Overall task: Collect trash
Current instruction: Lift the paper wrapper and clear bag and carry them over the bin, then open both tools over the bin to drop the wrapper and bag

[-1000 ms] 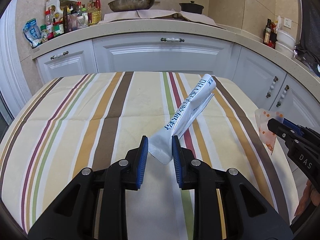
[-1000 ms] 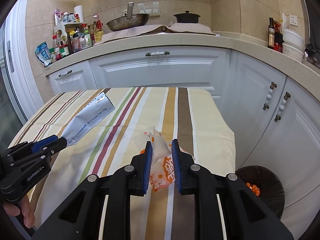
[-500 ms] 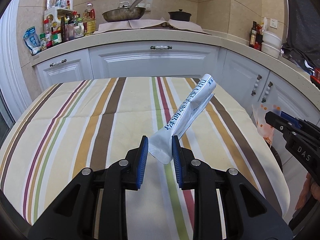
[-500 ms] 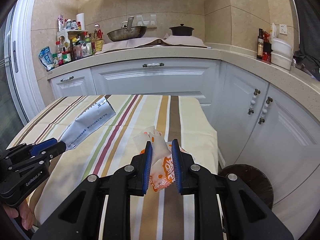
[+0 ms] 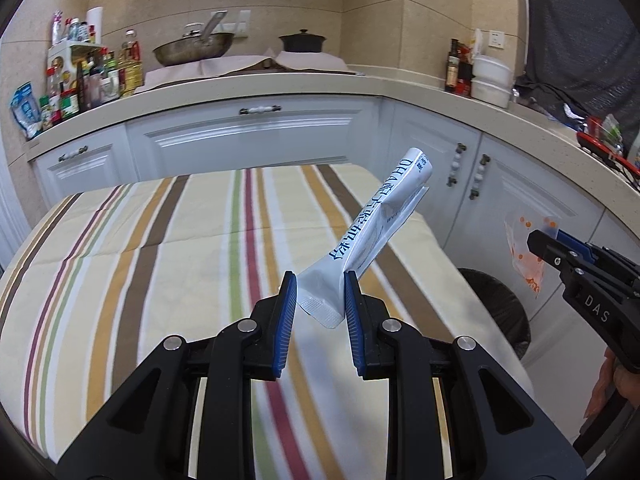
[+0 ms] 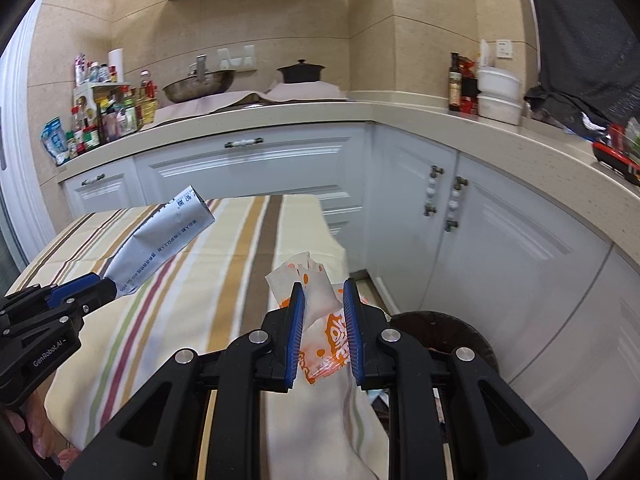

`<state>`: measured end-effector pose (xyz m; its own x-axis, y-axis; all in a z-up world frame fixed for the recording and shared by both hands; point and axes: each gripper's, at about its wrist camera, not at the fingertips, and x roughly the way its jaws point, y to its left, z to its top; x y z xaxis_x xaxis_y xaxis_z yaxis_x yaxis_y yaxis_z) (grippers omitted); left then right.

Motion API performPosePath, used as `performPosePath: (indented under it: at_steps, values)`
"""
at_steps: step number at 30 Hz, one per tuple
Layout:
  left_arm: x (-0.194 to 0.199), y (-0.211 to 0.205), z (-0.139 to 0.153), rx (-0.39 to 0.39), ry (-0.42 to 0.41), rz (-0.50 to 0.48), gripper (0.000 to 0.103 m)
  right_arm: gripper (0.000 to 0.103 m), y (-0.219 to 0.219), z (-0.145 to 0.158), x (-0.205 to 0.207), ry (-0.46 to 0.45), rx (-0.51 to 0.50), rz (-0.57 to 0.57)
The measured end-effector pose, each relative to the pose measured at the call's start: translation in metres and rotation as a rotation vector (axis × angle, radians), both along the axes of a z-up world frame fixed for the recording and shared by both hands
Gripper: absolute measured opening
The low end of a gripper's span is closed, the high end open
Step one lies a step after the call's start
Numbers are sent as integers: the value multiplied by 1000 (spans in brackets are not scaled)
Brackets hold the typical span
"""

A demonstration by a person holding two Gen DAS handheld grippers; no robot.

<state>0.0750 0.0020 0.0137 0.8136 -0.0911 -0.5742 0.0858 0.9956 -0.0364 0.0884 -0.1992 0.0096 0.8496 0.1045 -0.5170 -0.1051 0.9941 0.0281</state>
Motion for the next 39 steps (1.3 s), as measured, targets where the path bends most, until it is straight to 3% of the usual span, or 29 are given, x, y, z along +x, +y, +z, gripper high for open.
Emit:
performPosePath:
  at_steps: [17, 33, 39]
  values:
    - [32, -111, -12, 7, 11, -204, 24, 21, -87, -15, -8, 2, -6, -211]
    - [66, -181, -36, 54, 52, -254, 24, 21, -128, -40, 19, 23, 24, -258]
    - [85, -200, -47, 59, 103, -252, 26, 22, -145, -49, 33, 18, 28, -287]
